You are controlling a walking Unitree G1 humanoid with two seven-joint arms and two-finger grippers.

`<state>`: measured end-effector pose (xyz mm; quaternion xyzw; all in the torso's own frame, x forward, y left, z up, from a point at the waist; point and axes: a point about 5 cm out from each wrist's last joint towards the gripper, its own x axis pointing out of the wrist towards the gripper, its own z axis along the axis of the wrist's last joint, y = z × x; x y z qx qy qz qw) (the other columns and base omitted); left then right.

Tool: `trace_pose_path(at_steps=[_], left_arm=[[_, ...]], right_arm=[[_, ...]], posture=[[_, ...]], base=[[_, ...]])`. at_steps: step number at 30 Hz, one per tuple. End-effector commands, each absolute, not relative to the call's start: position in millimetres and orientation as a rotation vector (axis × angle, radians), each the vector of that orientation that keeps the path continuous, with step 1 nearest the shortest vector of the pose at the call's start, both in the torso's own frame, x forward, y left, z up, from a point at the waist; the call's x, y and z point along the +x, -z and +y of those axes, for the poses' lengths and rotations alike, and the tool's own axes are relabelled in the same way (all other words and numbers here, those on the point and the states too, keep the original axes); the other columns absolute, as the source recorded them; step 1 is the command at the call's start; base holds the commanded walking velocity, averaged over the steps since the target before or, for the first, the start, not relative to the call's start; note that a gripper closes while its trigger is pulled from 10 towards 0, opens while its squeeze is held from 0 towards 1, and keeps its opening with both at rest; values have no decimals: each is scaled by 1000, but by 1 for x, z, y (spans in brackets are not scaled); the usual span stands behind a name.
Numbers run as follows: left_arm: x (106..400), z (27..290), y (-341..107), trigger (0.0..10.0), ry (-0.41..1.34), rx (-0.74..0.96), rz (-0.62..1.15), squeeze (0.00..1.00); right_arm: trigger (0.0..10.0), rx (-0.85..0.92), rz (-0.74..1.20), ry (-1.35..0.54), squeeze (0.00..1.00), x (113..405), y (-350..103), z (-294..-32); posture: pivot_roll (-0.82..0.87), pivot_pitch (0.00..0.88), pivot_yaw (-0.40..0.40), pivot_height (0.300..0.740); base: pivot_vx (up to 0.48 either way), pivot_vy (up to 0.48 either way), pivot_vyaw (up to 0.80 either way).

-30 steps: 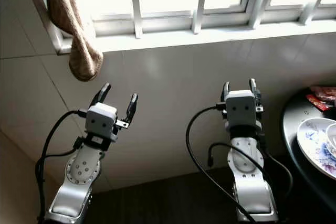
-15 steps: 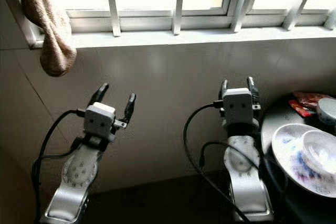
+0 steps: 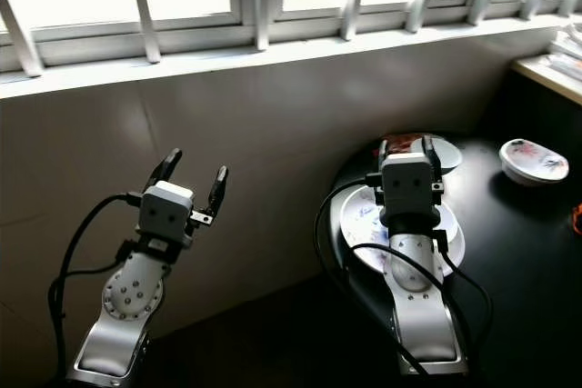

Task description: Kitchen organization

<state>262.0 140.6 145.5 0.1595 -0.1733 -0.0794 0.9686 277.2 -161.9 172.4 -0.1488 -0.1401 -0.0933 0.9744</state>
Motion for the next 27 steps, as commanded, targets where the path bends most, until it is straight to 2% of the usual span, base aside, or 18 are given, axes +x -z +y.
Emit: trace_pose_path(at_steps=[1,7,16,19,22,24,27], left_arm=[[262,135,-146,10000,180,317,-353,0],[262,135,-145,10000,177,319,-350,0],[262,135,-144,10000,176,319,-344,0],[262,134,-144,10000,175,320,-343,0],[262,134,-143,10000,172,321,-342,0],[262,135,-144,10000,168,322,-341,0],[262,135,-144,10000,165,324,-341,0]], right_arm=[[10000,-289,-255,217,0,278,-170,-167],[10000,-254,-223,203,0,280,-166,-167],[10000,-200,-124,93,0,287,-150,-159],[10000,-201,-102,87,0,290,-147,-160],[10000,-152,-70,103,0,294,-142,-164],[10000,-90,-32,139,0,297,-139,-170],[10000,-105,36,191,0,300,-132,-178]], posture=[[72,0,-30,740],[73,0,-30,740],[75,0,-32,740],[79,0,-34,740],[85,0,-38,740],[87,0,-40,740],[85,0,-41,740]], base=[[0,0,-800],[0,0,-790],[0,0,0],[0,0,604],[0,0,800],[0,0,0],[0,0,0]])
